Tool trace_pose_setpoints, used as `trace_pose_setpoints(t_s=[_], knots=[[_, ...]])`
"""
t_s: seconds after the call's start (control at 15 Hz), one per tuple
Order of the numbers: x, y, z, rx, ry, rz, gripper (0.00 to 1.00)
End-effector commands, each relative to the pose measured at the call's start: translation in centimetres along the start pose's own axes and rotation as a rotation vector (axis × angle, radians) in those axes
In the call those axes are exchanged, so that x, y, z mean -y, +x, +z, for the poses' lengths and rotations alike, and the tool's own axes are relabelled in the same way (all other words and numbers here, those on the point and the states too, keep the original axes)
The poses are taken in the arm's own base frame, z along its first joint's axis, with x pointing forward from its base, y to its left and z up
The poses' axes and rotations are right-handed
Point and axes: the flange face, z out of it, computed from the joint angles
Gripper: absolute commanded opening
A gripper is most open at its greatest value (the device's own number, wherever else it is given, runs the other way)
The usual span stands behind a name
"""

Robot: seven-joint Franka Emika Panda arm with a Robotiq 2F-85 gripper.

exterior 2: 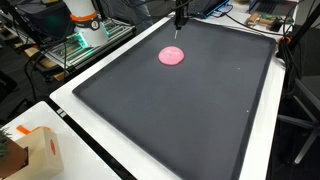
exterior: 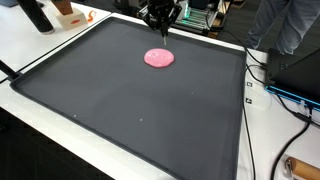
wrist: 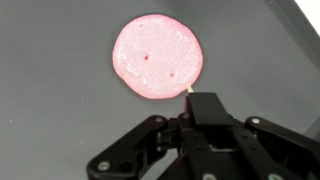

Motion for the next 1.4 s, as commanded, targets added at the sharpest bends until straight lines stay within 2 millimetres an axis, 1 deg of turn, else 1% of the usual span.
trace_pose_setpoints(t_s=[0.0, 0.2, 0.47, 0.93, 1.33], knots=[[-1.6, -0.7, 2.2, -0.040, 0.023, -0.002, 0.03], [-2.7, -0.6, 3.5, -0.064, -0.001, -0.013, 0.03], [-3.3, -0.4, 5.1, -0.079, -0.014, -0.028, 0.03], [-3.4, -0.6, 7.1, -0.070, -0.014, -0.043, 0.03], [-3.1, -0.7, 8.1, -0.069, -0.006, -0.054, 0.03]])
